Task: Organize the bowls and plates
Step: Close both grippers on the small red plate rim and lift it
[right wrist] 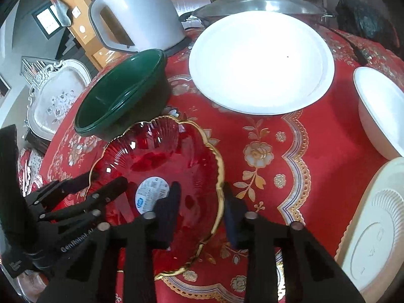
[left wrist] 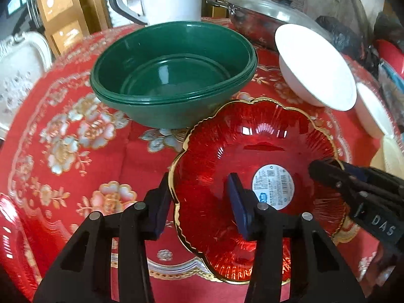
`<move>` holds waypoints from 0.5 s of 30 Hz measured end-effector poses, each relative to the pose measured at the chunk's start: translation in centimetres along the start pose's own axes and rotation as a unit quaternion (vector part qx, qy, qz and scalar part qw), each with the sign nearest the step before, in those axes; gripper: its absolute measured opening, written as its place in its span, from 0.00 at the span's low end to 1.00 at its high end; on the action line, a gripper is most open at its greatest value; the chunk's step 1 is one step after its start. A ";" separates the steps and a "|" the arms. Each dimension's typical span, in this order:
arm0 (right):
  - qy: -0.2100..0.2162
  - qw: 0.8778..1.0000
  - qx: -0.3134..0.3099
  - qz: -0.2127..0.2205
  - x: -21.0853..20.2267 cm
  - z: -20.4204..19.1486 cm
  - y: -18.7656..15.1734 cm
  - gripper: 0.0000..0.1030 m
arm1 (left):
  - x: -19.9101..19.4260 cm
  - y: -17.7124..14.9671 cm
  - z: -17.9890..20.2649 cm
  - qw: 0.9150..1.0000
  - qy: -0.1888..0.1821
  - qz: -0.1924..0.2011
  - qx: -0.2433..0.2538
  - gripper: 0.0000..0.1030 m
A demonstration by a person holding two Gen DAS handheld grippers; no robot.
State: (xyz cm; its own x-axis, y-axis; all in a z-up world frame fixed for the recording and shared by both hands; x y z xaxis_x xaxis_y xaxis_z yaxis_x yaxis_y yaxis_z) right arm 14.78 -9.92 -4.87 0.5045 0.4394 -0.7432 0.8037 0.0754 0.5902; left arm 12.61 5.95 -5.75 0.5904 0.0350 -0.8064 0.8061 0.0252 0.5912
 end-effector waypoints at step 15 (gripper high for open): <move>-0.012 1.000 -0.016 0.014 -1.1 -1.3 -1.2 0.22 | -2.0 -0.8 -1.1 1.000 0.005 0.012 -0.011 0.29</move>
State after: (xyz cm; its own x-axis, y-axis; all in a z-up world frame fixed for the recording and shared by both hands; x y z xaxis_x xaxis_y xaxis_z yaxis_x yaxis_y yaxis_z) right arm 12.81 -9.38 -4.35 0.5339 0.4200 -0.7338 0.7796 0.0916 0.6196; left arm 10.78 7.01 -4.56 0.6087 0.0452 -0.7921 0.7909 0.0454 0.6103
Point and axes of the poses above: each gripper's, at about its wrist camera, not at the fingertips, and x roughly the way its jaws point, z to its right, y to its top, the point moved 8 cm from there along x, roughly the way its jaws point, and after that the axes turned 5 degrees about z, right-handed, at the moved point
